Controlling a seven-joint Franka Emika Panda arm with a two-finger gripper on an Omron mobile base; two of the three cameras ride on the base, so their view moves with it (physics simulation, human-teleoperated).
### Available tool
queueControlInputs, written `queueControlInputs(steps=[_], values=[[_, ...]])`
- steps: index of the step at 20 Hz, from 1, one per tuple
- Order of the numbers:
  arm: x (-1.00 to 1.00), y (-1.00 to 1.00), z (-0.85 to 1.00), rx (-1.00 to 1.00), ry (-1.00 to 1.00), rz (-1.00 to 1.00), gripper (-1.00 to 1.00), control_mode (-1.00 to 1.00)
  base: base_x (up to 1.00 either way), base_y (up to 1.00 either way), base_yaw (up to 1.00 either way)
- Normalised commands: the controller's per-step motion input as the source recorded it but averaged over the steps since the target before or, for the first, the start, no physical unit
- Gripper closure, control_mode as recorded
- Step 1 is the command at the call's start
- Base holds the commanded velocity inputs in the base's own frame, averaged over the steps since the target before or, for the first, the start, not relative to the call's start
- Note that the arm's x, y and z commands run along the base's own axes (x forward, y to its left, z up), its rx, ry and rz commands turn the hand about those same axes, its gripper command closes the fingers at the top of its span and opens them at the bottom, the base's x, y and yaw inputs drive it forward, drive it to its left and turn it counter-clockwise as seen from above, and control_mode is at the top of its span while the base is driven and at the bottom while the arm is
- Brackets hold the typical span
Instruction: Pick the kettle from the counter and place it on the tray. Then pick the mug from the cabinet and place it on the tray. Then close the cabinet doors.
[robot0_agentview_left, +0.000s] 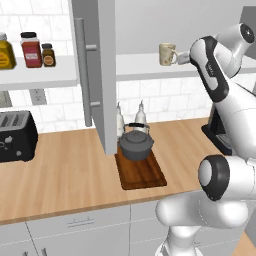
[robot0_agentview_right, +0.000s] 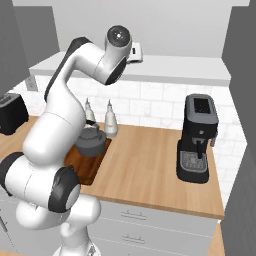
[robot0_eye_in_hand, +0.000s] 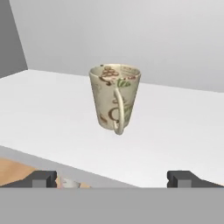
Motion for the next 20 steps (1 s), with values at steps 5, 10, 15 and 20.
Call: queueControlInputs(steps=[5, 10, 15, 20], values=[[0.33, 0.16, 0.0, 0.0, 0.05, 0.0, -1.0, -1.0, 0.0, 0.0, 0.0], [0.31, 0.08, 0.0, 0.0, 0.0, 0.0, -1.0, -1.0, 0.0, 0.0, 0.0], [0.22, 0.0, 0.0, 0.0, 0.0, 0.0, -1.0, -1.0, 0.0, 0.0, 0.0], [0.19, 0.0, 0.0, 0.0, 0.0, 0.0, -1.0, -1.0, 0.0, 0.0, 0.0]])
